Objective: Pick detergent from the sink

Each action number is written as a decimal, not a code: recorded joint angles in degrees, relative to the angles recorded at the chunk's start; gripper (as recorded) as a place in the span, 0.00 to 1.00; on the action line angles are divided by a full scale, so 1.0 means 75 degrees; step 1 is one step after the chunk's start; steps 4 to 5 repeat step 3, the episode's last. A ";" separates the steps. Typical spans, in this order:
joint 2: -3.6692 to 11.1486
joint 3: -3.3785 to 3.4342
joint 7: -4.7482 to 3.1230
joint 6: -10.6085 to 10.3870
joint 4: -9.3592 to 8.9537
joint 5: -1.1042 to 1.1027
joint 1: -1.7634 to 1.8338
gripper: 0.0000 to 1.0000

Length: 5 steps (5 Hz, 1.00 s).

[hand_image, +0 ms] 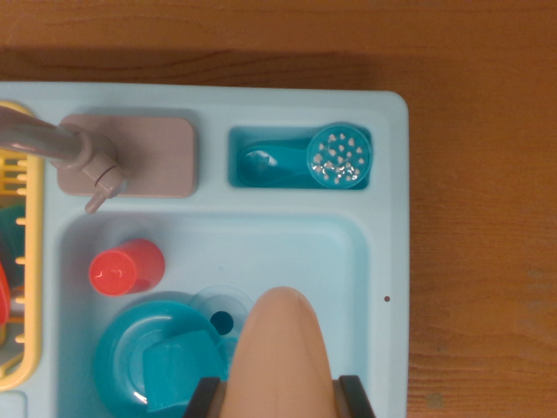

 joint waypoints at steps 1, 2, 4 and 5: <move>-0.0023 -0.0001 0.0004 0.0069 0.0046 -0.0004 0.0001 1.00; -0.0023 -0.0001 0.0004 0.0069 0.0046 -0.0004 0.0001 1.00; -0.0026 -0.0001 0.0004 0.0078 0.0052 -0.0005 0.0001 1.00; -0.0026 -0.0001 0.0004 0.0078 0.0052 -0.0005 0.0001 1.00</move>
